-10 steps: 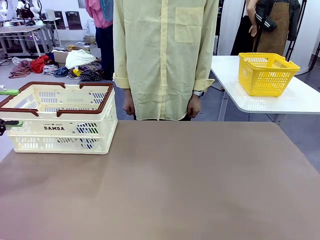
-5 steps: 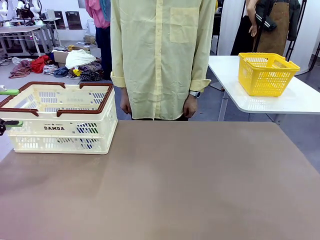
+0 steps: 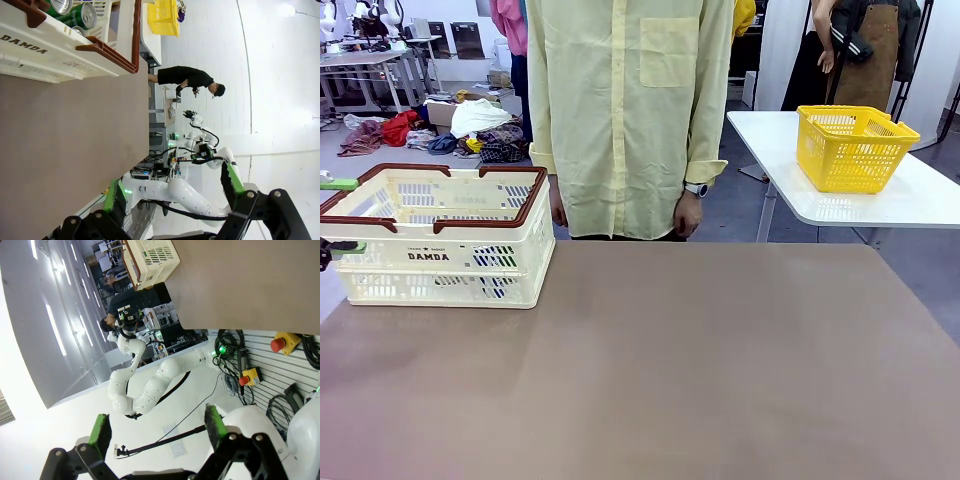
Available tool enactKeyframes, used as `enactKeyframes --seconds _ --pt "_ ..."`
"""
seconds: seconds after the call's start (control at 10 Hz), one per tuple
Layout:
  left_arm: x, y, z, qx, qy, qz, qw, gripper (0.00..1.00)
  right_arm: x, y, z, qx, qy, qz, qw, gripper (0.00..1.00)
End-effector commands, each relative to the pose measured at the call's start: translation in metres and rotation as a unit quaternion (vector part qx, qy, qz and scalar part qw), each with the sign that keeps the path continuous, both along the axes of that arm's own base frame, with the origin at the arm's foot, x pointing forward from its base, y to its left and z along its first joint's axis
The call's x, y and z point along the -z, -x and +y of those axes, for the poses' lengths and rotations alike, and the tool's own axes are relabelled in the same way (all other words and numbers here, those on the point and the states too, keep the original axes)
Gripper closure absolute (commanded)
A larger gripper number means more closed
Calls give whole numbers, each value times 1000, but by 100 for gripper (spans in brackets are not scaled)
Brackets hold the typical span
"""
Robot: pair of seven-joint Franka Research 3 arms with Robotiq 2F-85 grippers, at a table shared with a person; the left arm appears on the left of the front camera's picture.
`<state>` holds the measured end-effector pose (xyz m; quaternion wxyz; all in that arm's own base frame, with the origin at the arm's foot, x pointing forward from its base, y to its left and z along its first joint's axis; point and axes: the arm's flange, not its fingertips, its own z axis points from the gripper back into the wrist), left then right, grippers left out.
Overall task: Place the drinks into the Shopping basket.
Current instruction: Pick up one drink and place it into the Shopping basket.
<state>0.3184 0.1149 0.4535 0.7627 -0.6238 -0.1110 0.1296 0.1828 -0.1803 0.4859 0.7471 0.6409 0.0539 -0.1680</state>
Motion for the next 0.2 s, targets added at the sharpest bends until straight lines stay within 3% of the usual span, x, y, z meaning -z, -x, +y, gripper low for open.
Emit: enactKeyframes --seconds 0.0,0.1 --pt "-1 0 -2 -2 11 -9 1000 0 -7 0 0 4 -9 7 1000 0" --pt "-1 0 -2 -2 11 -9 1000 0 -7 0 0 4 -9 7 1000 0"
